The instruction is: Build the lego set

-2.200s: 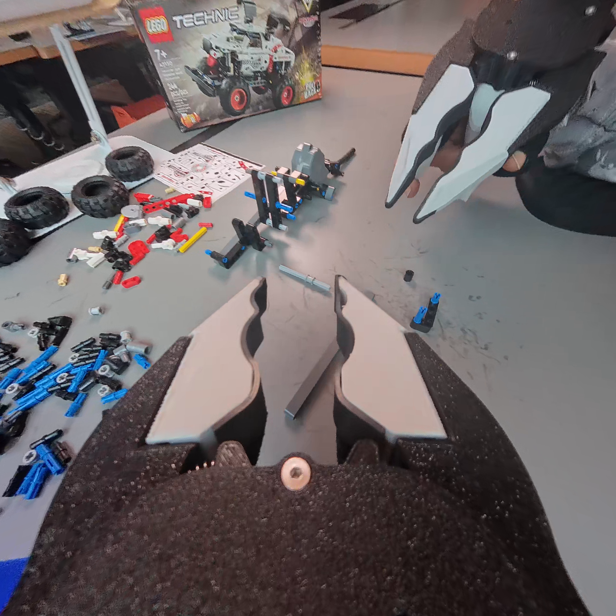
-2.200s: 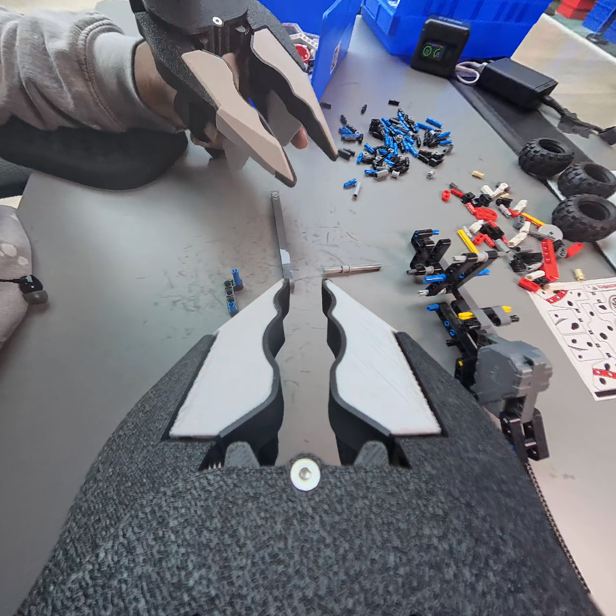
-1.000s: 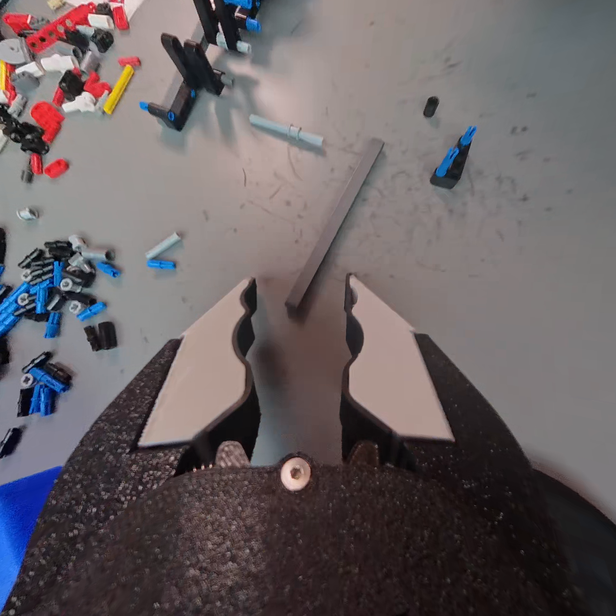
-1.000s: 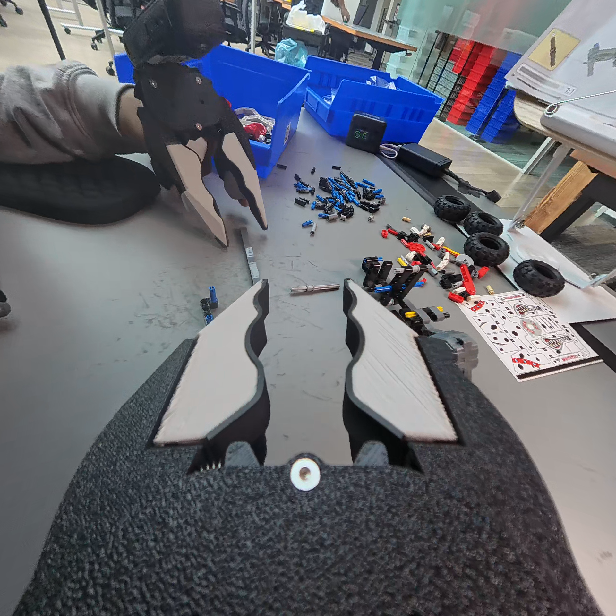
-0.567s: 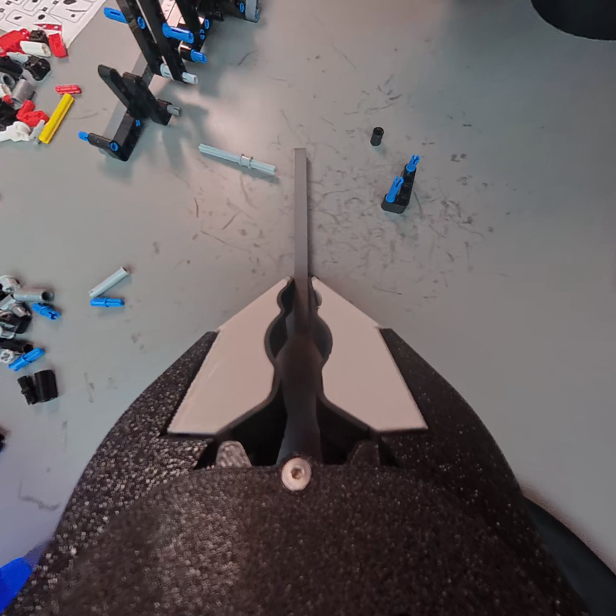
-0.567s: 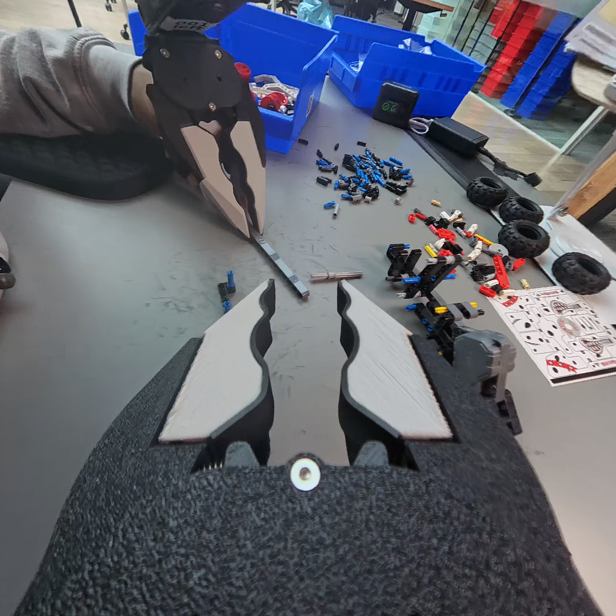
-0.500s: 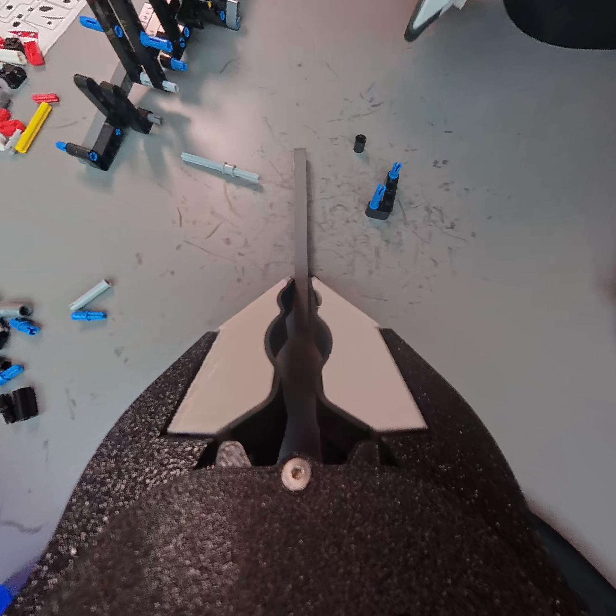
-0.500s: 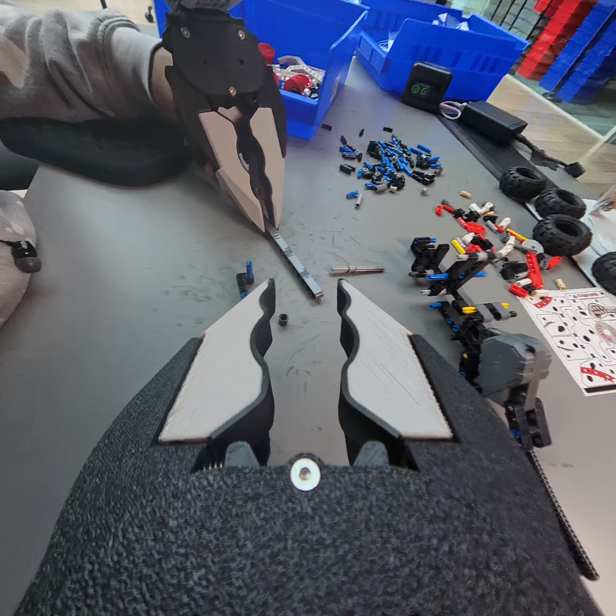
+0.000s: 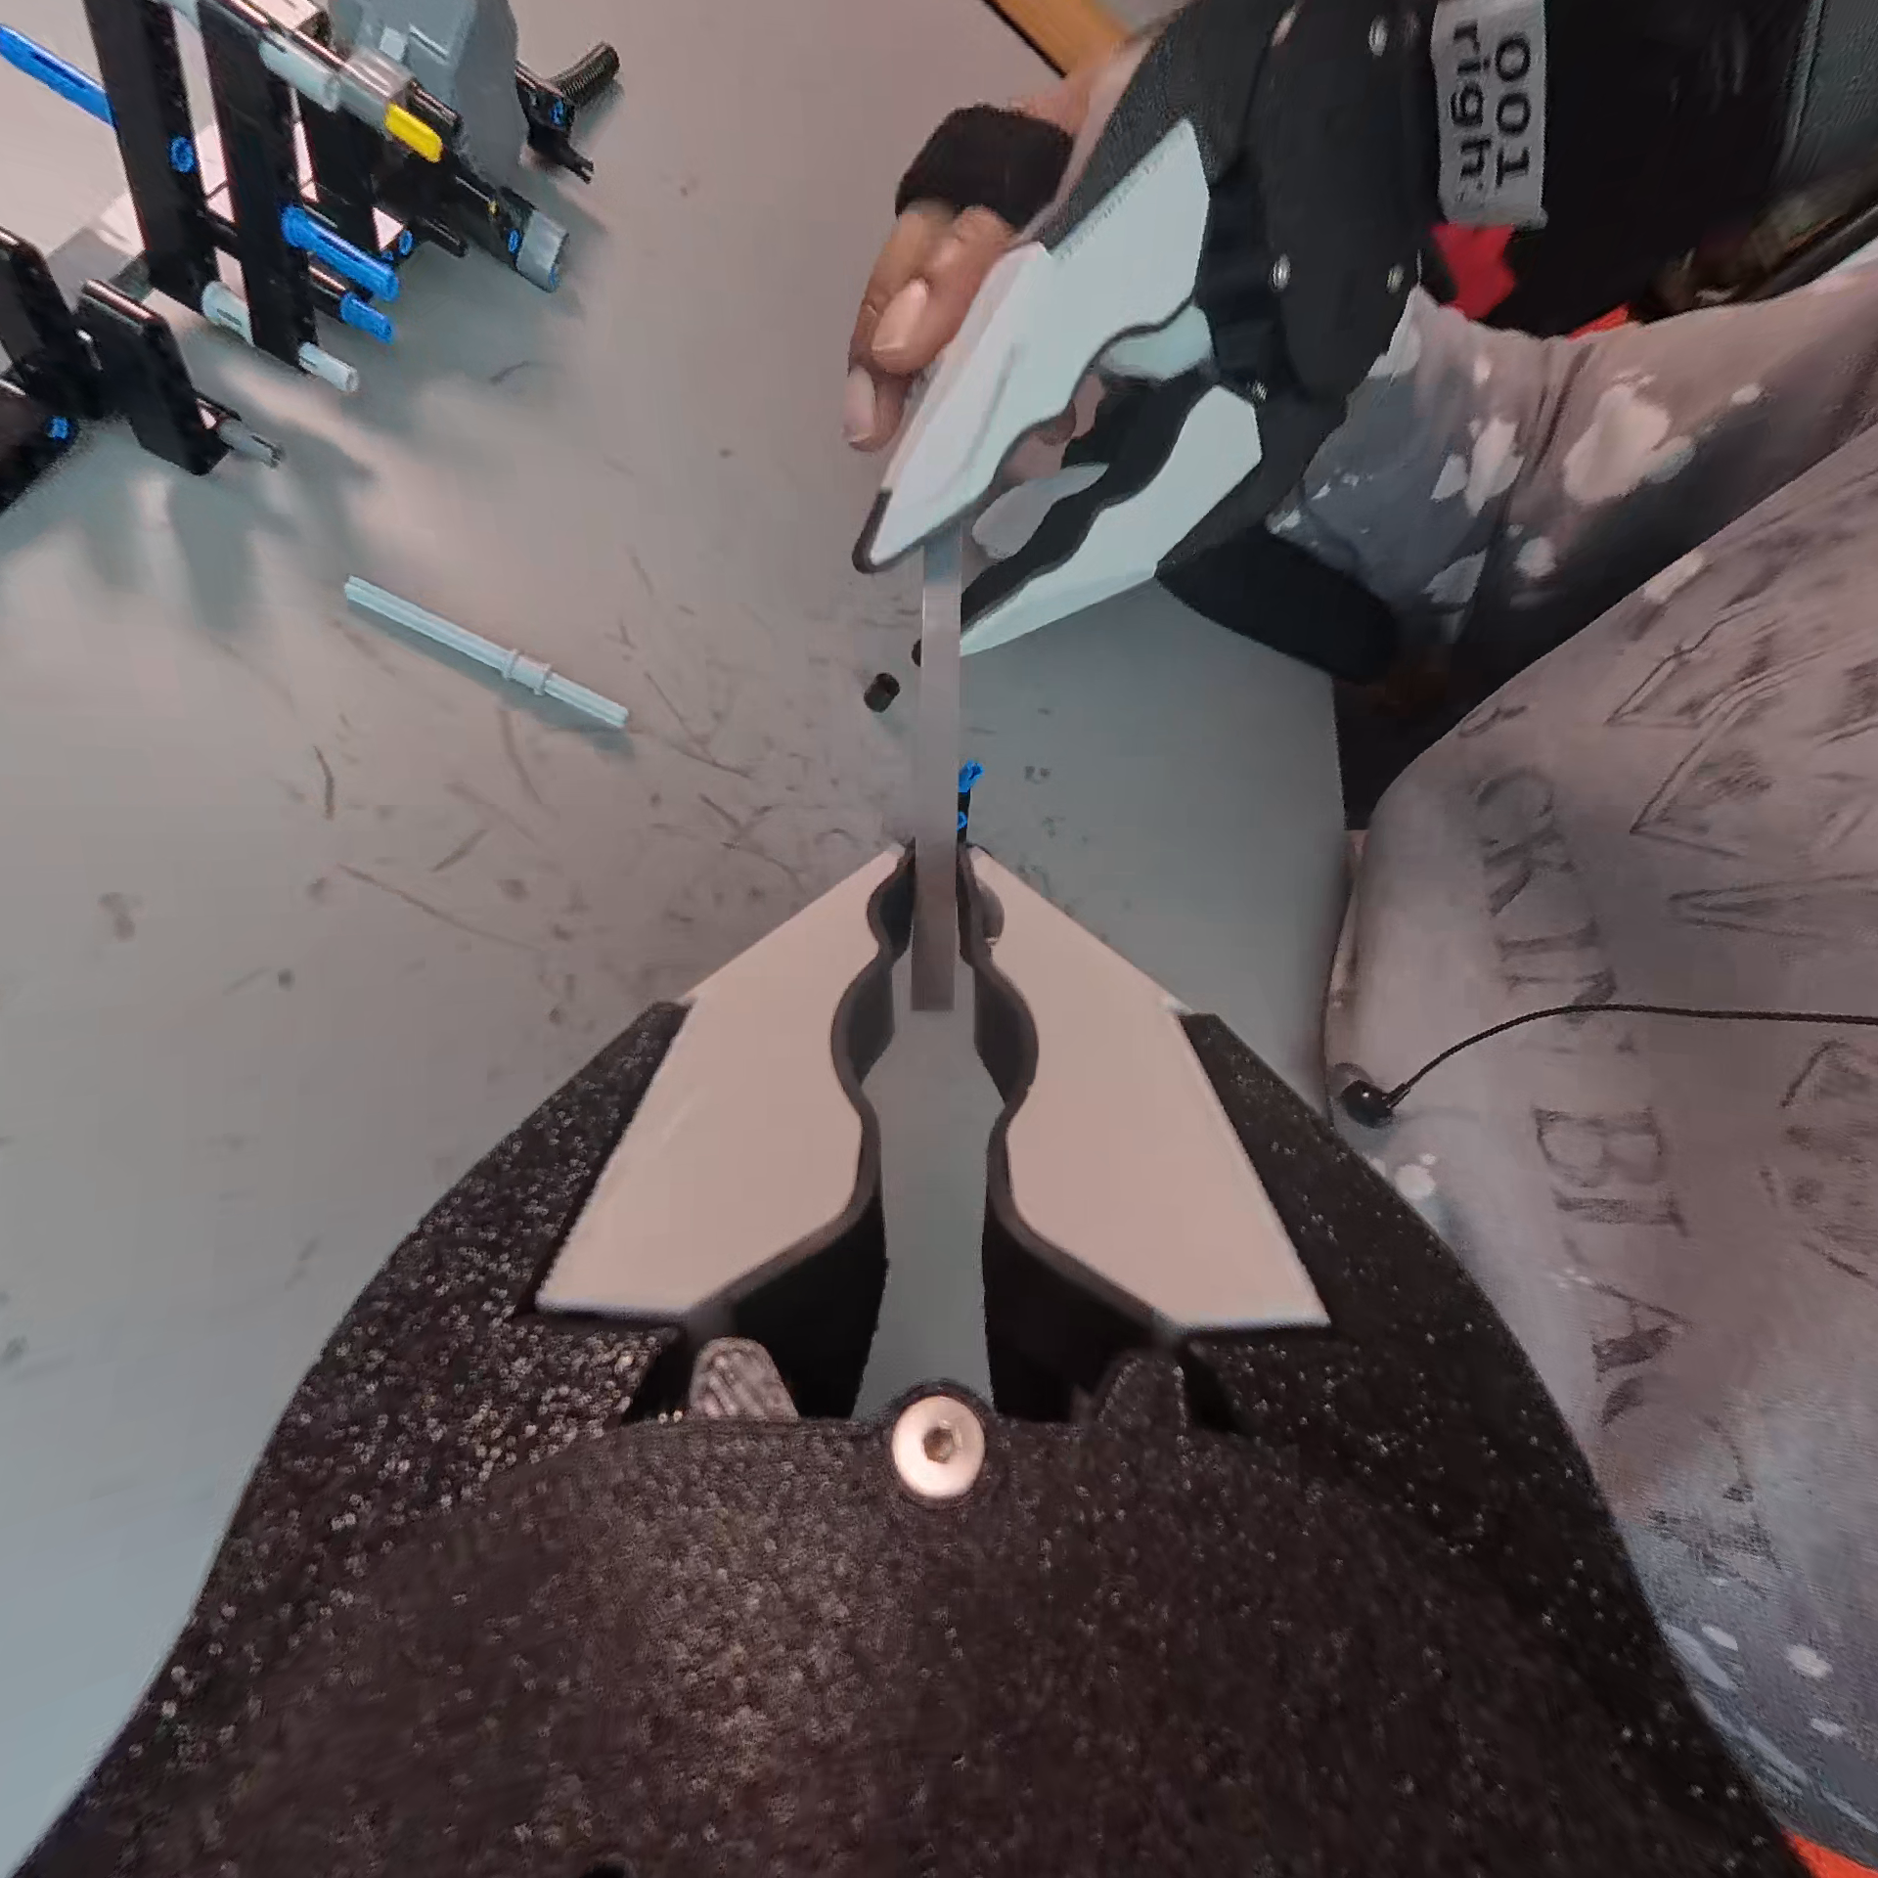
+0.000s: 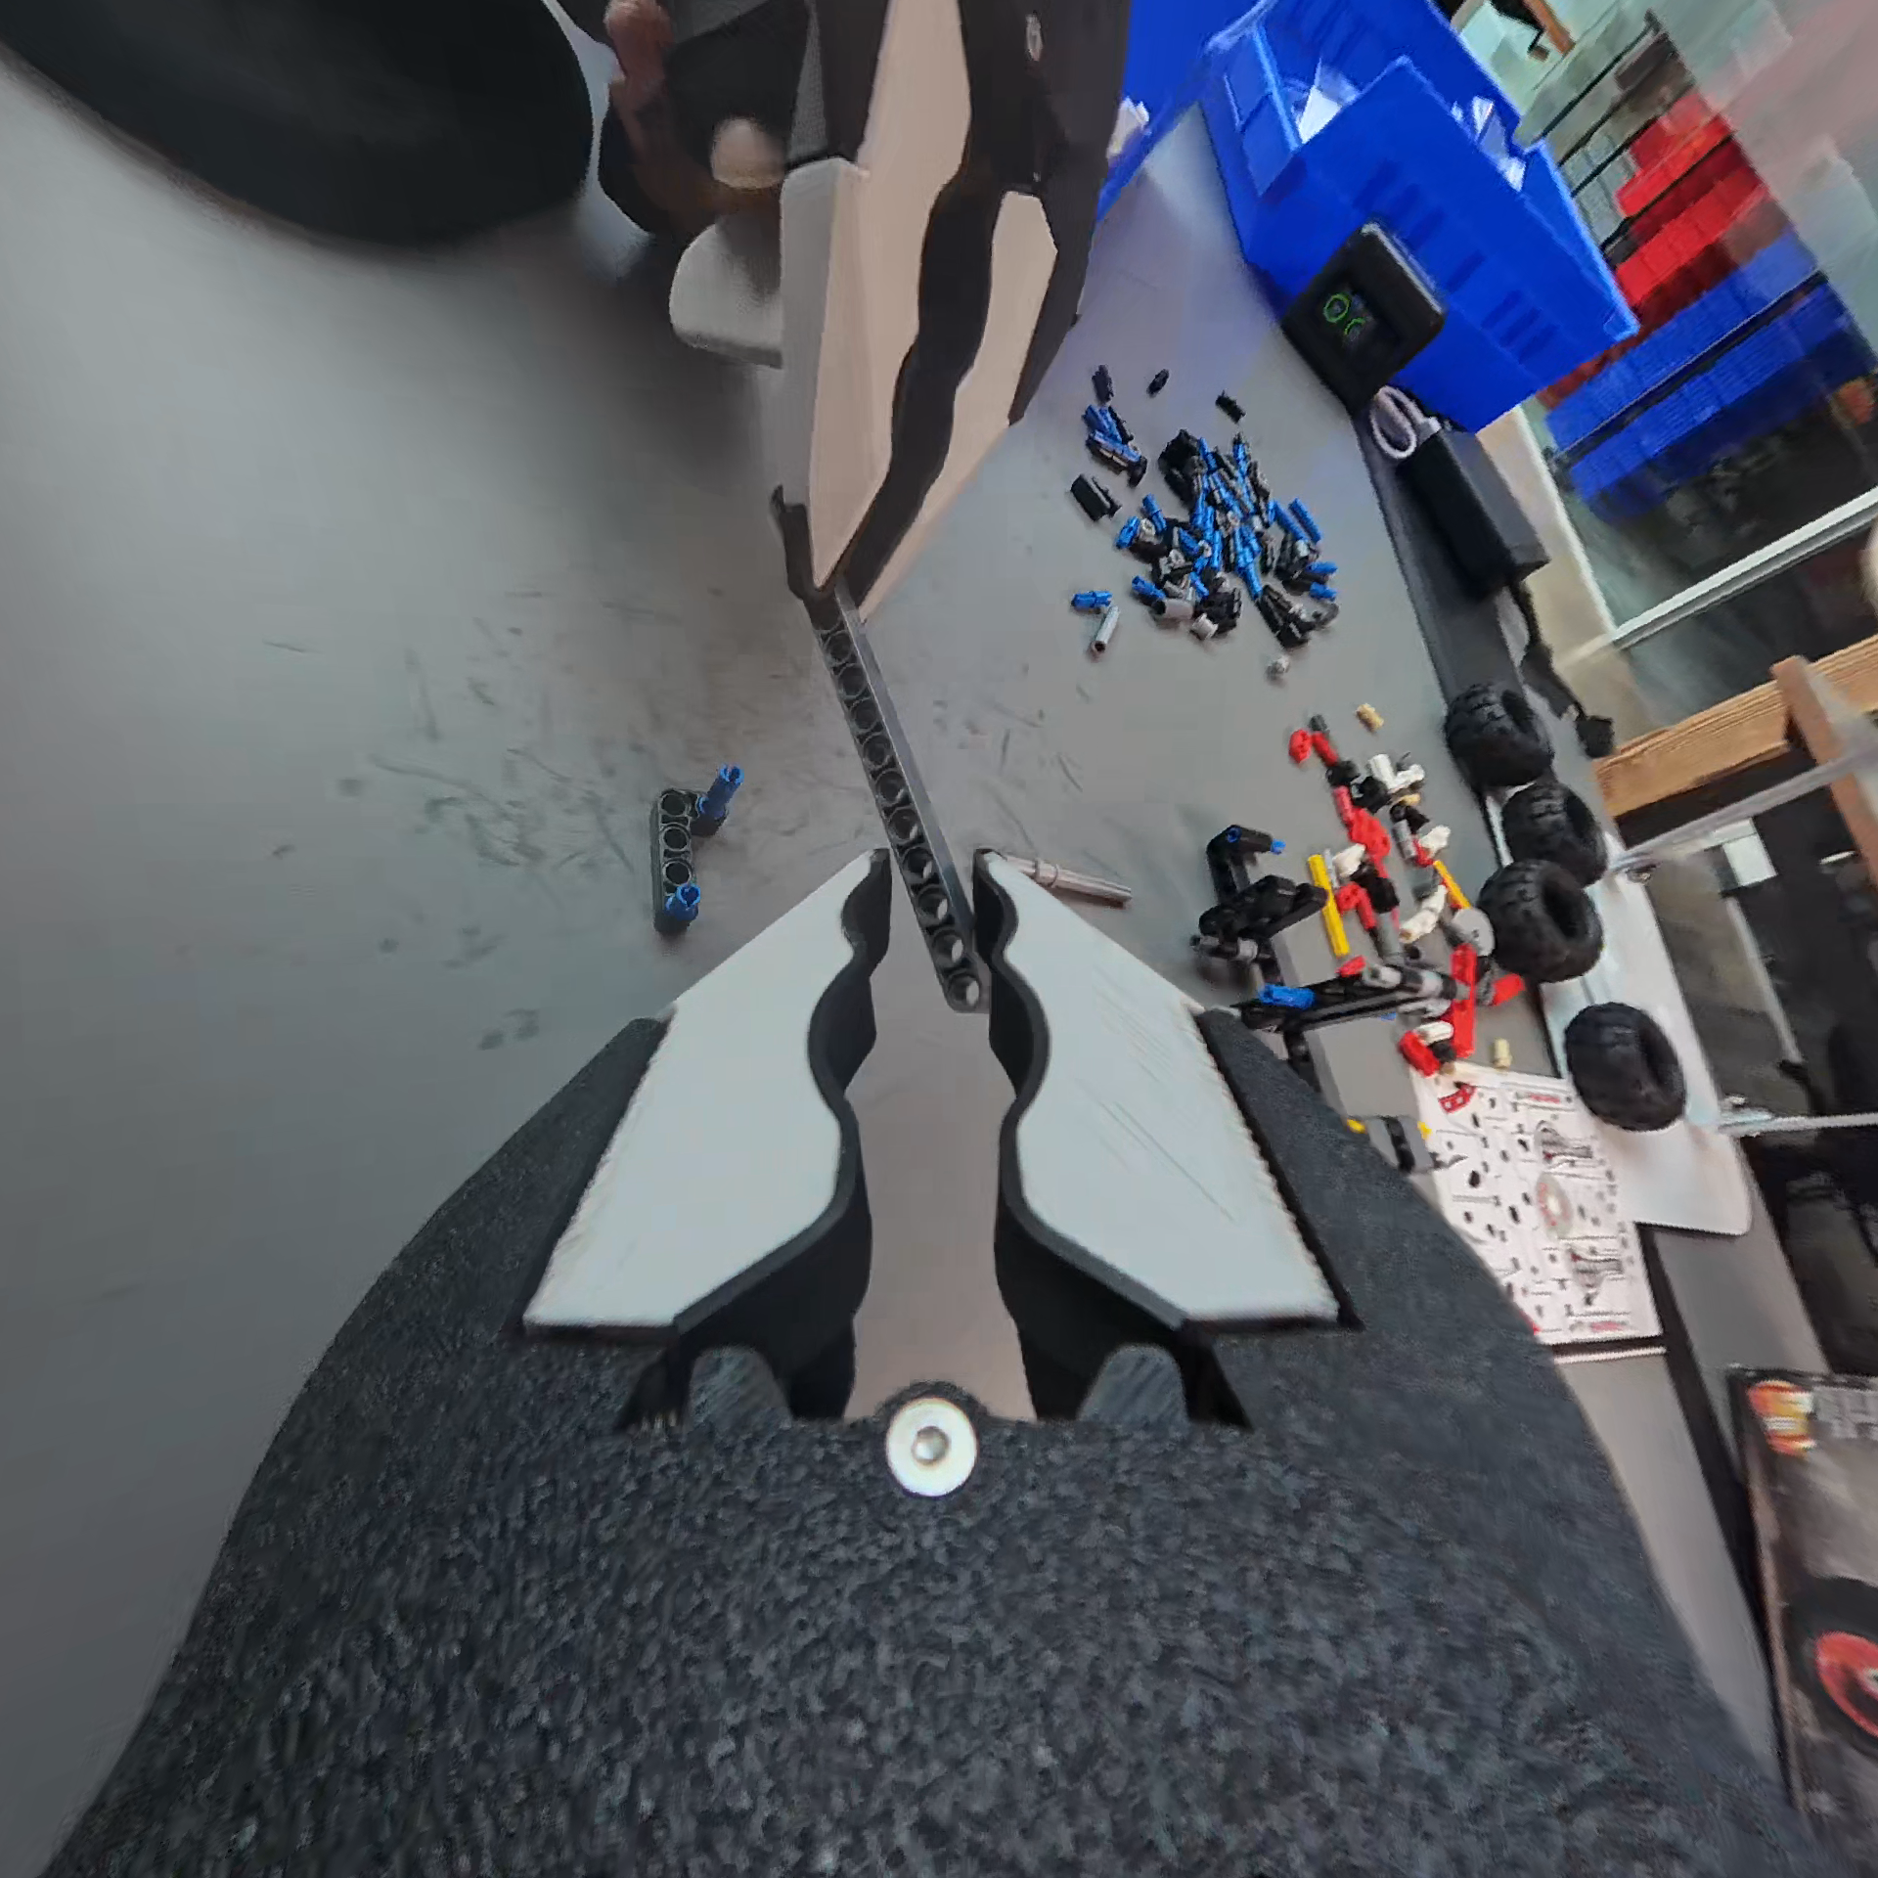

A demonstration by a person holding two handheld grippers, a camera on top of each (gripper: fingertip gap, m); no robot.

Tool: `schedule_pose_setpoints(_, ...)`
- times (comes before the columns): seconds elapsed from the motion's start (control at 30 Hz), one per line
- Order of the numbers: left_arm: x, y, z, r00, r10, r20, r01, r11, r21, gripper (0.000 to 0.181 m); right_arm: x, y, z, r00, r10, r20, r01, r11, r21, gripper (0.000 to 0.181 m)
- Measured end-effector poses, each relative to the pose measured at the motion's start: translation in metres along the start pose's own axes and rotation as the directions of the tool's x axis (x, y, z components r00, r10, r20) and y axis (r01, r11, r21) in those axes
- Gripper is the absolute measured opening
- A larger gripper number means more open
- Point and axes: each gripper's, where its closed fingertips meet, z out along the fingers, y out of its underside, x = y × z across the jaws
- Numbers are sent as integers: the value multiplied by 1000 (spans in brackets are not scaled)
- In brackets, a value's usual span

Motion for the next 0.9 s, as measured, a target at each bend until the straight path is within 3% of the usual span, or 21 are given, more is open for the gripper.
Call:
schedule_pose_setpoints(0.03,1,-2,-1,1000,-21,-21,22,1000,15,10,0,-4,0,999,-39,-9,39,999,12,14)
schedule_pose_setpoints(0.1,2,-7,-5,998,-40,-45,42,998,54,11,-2,-6,-2,998,-66,6,66,998,18,11)
schedule_pose_setpoints(0.2,2,-20,-15,1000,-13,-28,17,990,140,19,-2,-8,-7,994,86,65,-88,995,41,7)
schedule_pose_setpoints(0.27,5,-22,-18,998,64,8,-64,985,162,32,-3,-9,-12,968,206,141,-215,975,58,7)
schedule_pose_setpoints(0.4,9,-19,-12,951,270,152,-289,950,115,35,-10,-15,-18,898,357,258,-386,920,68,7)
schedule_pose_setpoints(0.6,6,-11,0,856,426,294,-443,896,-9,12,-17,-15,-18,858,409,310,-442,896,43,7)
schedule_pose_setpoints(0.83,16,-12,-5,879,413,236,-431,902,27,9,-12,-22,-20,843,439,311,-484,871,84,11)
schedule_pose_setpoints(0.9,14,-13,-14,880,405,247,-428,903,45,9,-7,-16,-21,862,429,269,-463,883,76,26)
